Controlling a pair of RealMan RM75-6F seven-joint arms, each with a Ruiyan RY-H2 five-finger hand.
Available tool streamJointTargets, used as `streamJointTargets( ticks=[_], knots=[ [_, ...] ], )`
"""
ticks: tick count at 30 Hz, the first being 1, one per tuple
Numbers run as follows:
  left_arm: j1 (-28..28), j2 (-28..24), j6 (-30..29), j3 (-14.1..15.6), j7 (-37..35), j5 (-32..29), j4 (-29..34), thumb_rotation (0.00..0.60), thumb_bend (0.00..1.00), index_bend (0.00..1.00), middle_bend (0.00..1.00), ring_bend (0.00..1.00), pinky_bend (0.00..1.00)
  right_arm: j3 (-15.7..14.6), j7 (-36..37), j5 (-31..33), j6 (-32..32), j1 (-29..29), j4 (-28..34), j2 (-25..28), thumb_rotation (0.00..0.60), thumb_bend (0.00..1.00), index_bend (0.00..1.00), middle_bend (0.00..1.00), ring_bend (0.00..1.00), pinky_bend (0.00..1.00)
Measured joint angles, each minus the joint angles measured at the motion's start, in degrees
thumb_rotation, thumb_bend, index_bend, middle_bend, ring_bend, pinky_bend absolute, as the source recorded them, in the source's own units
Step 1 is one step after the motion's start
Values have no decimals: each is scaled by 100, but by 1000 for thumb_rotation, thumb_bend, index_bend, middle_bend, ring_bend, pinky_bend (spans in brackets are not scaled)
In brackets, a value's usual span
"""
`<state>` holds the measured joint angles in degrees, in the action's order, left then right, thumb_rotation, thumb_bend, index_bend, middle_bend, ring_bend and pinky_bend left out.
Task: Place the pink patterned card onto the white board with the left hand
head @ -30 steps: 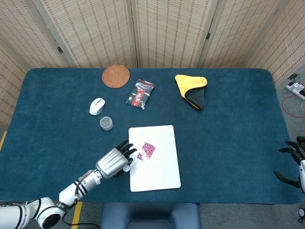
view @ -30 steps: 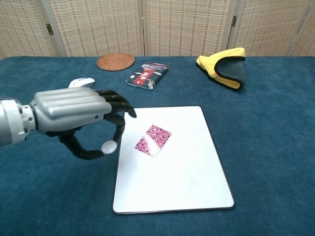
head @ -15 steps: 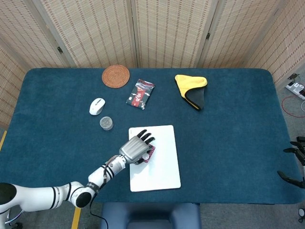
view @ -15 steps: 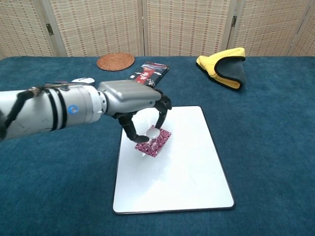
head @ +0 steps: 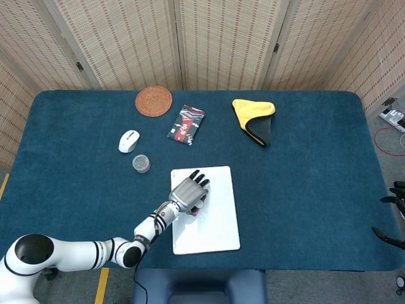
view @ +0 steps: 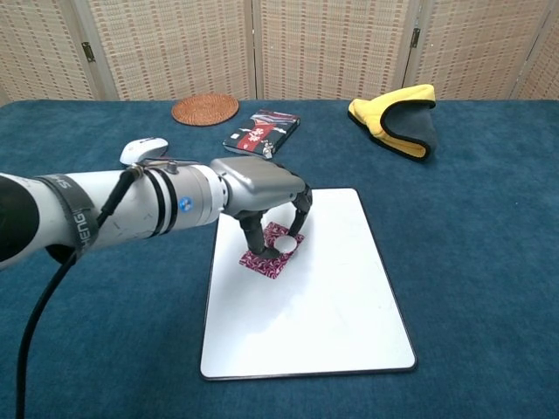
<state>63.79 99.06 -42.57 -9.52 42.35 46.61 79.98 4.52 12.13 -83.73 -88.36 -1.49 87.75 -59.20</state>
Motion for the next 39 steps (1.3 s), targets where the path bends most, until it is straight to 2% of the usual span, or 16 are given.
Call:
streamJointTargets(
  ticks=[3, 6, 14, 24, 30, 39],
  knots=[
    [8, -19, -149, 14, -8, -51, 79, 600, 389, 142, 130, 48, 0, 1, 6, -16, -15, -2, -4, -3, 600, 37, 347, 233, 222, 31],
    [-35, -105, -327, 13, -111, -12, 227, 600, 362, 80, 119, 41, 0, 2, 16, -37, -42, -9, 1, 2, 600, 38, 347, 233, 222, 31],
    [-465, -725, -854, -17, -738, 330, 971, 600, 357, 120, 119, 41, 0, -7, 49, -115, -95, -22, -3, 61, 600, 38, 347, 233, 222, 31],
    [-1823, -2112, -2579, 156, -1635, 1237, 2017, 600, 357, 148, 119, 50, 0, 1, 256, -165, -13, 41, -51, 157, 600, 38, 347, 233, 223, 31],
    [-2848, -2691, -3699, 400, -2169, 1753, 2118, 600, 358, 162, 119, 57, 0, -8, 415, -222, 182, 166, -115, 186, 600, 37, 347, 233, 222, 31],
    [-4084, -2986, -4840, 976, -2502, 2594, 1944, 600, 358, 169, 119, 58, 0, -75, 1055, -350, 480, 342, -104, 259, 600, 37, 347, 233, 223, 31]
  ],
)
